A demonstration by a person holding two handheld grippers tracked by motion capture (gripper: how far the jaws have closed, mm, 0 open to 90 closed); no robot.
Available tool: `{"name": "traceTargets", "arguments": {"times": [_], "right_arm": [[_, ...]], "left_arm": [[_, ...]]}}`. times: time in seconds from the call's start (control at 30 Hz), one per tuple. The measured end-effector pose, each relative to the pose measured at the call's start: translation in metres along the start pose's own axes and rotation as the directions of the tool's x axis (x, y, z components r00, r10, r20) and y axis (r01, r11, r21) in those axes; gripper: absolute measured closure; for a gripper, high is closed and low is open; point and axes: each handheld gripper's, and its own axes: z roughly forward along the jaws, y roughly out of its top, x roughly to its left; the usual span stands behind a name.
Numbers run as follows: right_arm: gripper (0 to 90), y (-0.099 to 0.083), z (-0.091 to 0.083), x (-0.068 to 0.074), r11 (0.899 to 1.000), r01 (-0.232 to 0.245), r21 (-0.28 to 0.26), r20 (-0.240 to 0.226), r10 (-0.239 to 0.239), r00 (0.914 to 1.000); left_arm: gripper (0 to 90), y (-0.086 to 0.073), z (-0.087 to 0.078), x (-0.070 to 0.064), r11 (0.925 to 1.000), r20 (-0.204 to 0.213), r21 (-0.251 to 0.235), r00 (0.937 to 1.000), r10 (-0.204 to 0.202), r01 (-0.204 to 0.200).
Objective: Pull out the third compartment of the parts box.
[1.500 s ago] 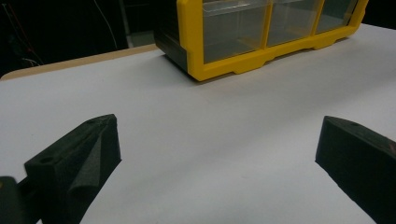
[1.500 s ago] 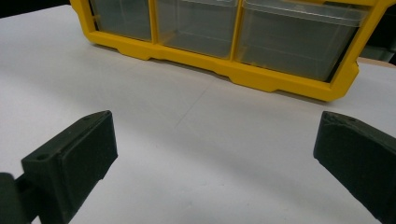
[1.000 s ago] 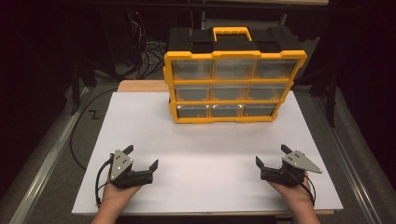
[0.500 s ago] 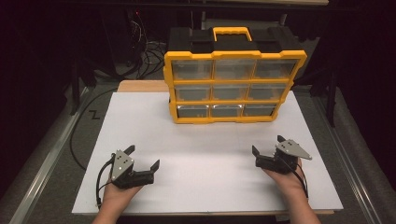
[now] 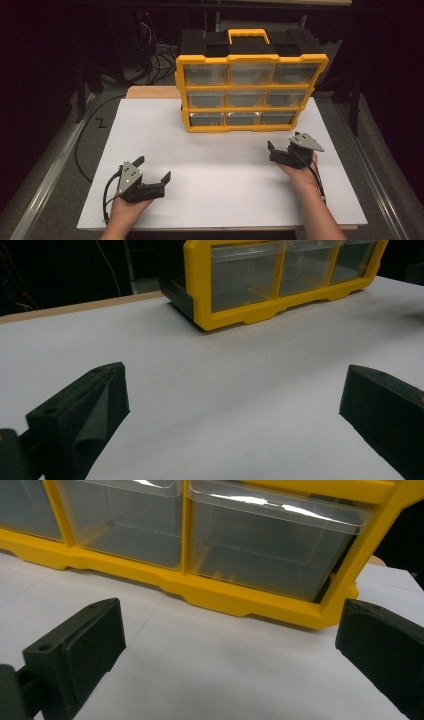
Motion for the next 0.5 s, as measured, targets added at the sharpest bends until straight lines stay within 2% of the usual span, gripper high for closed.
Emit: {"name": "traceTargets", "arguments": {"times": [0.13, 0.27, 0.5], "right_arm": [[1.1, 0.001, 0.002, -0.002, 1.000, 0.012, -0.004, 0.007, -0.012, 0.9999], [1.1, 0.001, -0.005, 0.000, 0.998, 0.064, -0.006, 0.007, -0.064, 0.9979], [1.1, -0.002, -0.013, -0.004, 0.993, 0.115, 0.005, 0.027, -0.115, 0.9929]], "left_arm": [[0.4, 0.000, -0.002, 0.003, 0.9999, -0.010, -0.004, 0.9999, -0.013, 0.013], [0.4, 0.000, -0.002, 0.005, 0.9998, -0.010, 0.007, 0.9998, -0.017, 0.017], [0.4, 0.000, -0.002, 0.003, 0.9995, -0.011, 0.031, 0.9999, 0.002, -0.002]]}}
